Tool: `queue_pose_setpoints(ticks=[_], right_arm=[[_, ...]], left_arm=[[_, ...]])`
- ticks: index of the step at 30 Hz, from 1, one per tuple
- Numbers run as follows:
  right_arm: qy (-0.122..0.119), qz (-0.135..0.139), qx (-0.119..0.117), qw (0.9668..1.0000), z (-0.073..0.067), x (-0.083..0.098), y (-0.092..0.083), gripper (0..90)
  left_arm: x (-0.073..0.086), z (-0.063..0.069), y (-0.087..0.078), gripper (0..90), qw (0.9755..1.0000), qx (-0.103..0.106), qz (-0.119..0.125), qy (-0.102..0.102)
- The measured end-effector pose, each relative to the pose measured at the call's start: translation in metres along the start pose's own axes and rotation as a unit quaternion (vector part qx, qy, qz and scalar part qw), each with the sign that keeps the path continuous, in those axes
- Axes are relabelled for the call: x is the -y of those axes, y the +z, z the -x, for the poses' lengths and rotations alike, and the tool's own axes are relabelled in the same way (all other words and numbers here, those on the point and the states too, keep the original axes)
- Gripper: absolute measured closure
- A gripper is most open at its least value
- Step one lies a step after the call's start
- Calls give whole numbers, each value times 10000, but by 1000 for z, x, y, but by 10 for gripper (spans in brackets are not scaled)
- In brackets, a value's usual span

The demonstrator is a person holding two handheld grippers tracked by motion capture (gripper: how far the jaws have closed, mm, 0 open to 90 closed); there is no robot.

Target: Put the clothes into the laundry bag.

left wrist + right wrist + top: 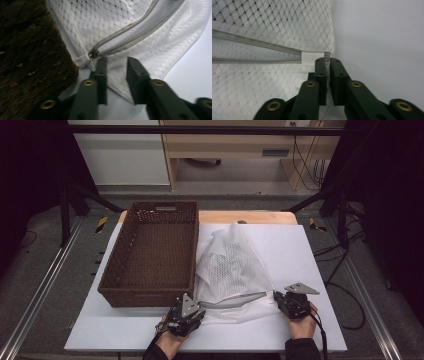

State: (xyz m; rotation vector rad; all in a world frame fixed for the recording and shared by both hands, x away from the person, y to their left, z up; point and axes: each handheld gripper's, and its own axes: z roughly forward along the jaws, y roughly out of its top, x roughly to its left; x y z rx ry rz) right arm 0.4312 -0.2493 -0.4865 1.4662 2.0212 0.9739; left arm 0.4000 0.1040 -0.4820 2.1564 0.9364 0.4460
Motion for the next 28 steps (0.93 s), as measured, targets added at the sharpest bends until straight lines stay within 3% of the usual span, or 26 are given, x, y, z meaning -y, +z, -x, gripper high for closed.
queue_pose_setpoints(ticks=[2,4,8,11,13,16,19,24,28], right_arm=[[15,15,-48,10000,2,3,-5,876],[10,85,-143,9999,2,7,-12,876],[-67,94,-237,9997,1,21,-22,865],[-59,96,-203,9997,1,20,-22,755],[-113,207,-218,9995,1,19,-22,643],[-212,475,-127,9986,4,16,-24,461],[-131,722,-154,9972,9,12,-26,317],[-89,767,-146,9969,17,11,-31,248],[-29,835,-86,9965,25,11,-36,223]], left_arm=[[0,-3,0,857,10000,-14,-11,-21],[1,-8,-2,897,9999,129,-6,-55],[6,-17,-8,898,9997,192,62,-155],[8,-18,-13,896,9995,251,172,-122],[8,-18,-16,781,9992,258,256,-134],[8,-20,-25,695,9976,478,486,-114],[7,-22,-35,582,9968,519,595,-125],[12,-30,-45,454,9964,626,549,-166],[17,-38,-50,414,9964,638,539,-150]])
